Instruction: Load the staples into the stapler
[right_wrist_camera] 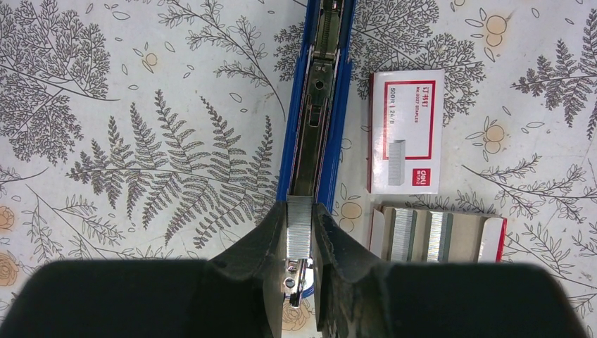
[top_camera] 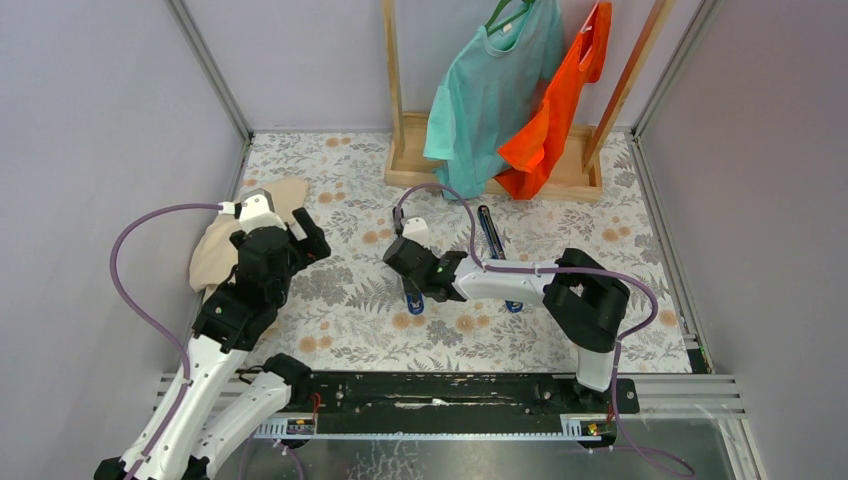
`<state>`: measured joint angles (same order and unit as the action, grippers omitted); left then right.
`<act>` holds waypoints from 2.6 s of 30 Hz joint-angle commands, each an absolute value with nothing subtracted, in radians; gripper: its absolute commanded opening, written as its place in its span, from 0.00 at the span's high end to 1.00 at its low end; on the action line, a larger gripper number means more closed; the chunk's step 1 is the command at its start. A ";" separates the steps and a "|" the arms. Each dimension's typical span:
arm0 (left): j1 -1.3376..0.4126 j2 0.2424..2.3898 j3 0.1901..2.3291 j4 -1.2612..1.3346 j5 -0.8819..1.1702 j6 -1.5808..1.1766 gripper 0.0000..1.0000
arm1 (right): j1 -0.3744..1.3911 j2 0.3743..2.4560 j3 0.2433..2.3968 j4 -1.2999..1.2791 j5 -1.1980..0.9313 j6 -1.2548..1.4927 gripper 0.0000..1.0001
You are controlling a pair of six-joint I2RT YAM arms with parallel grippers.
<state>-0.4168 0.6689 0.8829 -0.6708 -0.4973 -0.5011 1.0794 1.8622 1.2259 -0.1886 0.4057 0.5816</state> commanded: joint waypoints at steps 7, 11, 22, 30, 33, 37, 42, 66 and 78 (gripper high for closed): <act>-0.404 0.667 0.868 -0.604 -0.493 -0.483 0.00 | 1.098 1.811 1.245 -0.133 0.459 0.604 0.81; -0.402 0.669 0.868 -0.603 -0.490 -0.484 0.00 | 1.098 1.800 1.237 -0.128 0.471 0.609 0.81; -0.400 0.674 0.867 -0.600 -0.485 -0.480 0.00 | 1.100 1.823 1.243 -0.150 0.509 0.636 0.82; -0.399 0.670 0.868 -0.600 -0.482 -0.480 0.00 | 1.103 1.844 1.249 -0.158 0.499 0.644 0.82; -0.399 0.671 0.865 -0.600 -0.482 -0.479 0.00 | 1.102 1.848 1.250 -0.164 0.499 0.649 0.82; -0.399 0.669 0.866 -0.601 -0.482 -0.479 0.00 | 1.104 1.858 1.254 -0.177 0.503 0.655 0.82; -0.398 0.668 0.866 -0.600 -0.481 -0.479 0.00 | 1.105 1.865 1.256 -0.183 0.499 0.659 0.82; -0.396 0.666 0.863 -0.600 -0.476 -0.479 0.00 | 1.117 1.882 1.275 -0.220 0.512 0.667 0.82; -0.395 0.667 0.862 -0.599 -0.474 -0.479 0.00 | 1.120 1.859 1.265 -0.227 0.491 0.648 0.73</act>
